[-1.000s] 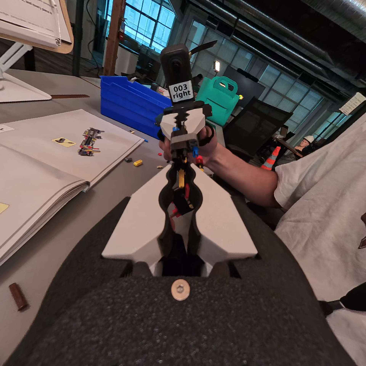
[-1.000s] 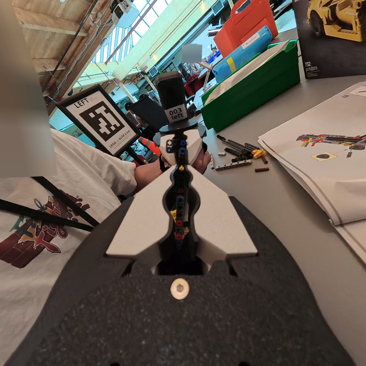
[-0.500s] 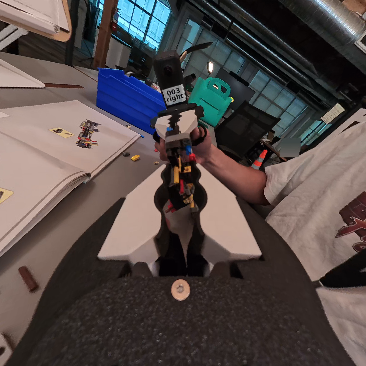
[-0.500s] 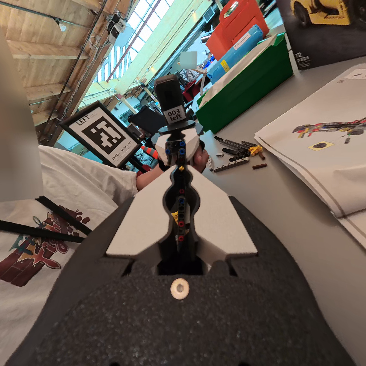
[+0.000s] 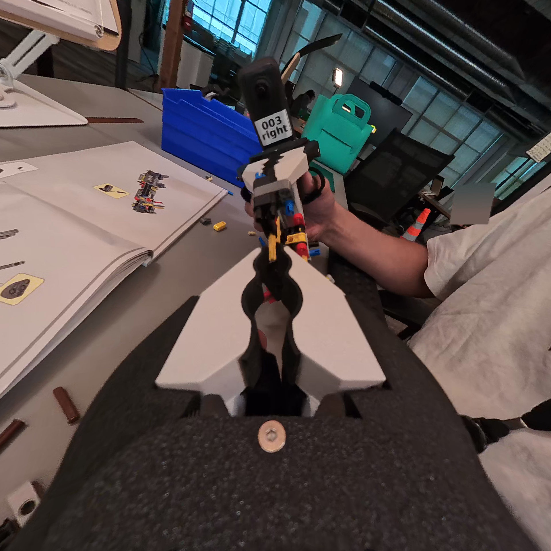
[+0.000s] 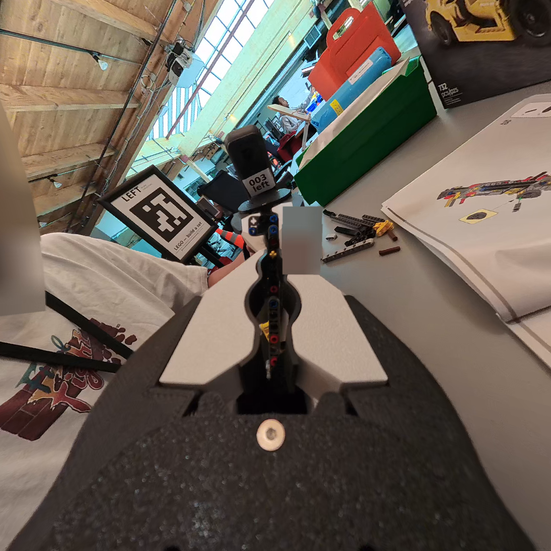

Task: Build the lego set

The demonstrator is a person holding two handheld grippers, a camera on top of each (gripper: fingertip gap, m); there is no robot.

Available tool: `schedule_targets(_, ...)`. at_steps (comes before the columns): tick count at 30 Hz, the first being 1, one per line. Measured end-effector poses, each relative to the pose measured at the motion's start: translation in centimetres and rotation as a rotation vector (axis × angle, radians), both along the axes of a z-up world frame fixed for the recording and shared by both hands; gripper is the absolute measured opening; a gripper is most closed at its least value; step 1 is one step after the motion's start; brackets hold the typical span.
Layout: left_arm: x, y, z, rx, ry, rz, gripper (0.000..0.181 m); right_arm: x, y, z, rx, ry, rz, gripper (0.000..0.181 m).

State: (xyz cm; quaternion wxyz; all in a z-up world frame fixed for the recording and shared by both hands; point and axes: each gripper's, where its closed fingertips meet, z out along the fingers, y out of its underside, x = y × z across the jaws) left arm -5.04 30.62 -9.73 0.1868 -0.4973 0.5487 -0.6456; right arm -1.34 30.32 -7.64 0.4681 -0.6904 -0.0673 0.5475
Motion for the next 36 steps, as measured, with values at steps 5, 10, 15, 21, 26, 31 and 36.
schedule_targets(5,0.2,0.9,-1.1,-0.078,0.074,0.027,0.003,0.6,1.1,-1.1,-0.025,-0.03,-0.049,0.015)
schedule_targets(10,0.7,3.3,-2.3,-0.187,0.156,0.139,0.003,2.5,1.5,-1.1,0.016,-0.281,-0.249,0.063)
schedule_targets(15,0.9,3.5,-2.7,-0.167,0.176,0.182,0.003,0.5,1.6,-3.0,-0.046,-0.778,-0.419,0.1)
schedule_targets(21,0.7,2.7,-2.1,-0.156,0.155,0.175,0.003,-1.4,3.0,-4.5,-0.122,-0.989,-0.531,0.103)
schedule_targets(26,0.4,1.7,-1.6,-0.149,0.136,0.142,0.003,-1.8,3.4,-5.0,-0.17,-0.99,-0.574,0.09)
schedule_targets(31,0.0,0.8,-1.0,-0.076,0.099,0.097,0.004,-1.6,2.8,-4.3,-0.109,-1.119,-0.62,0.082)
schedule_targets(36,0.0,0.2,-1.2,-0.044,0.102,0.073,0.004,-2.2,2.4,-4.4,-0.065,-1.152,-0.609,0.082)
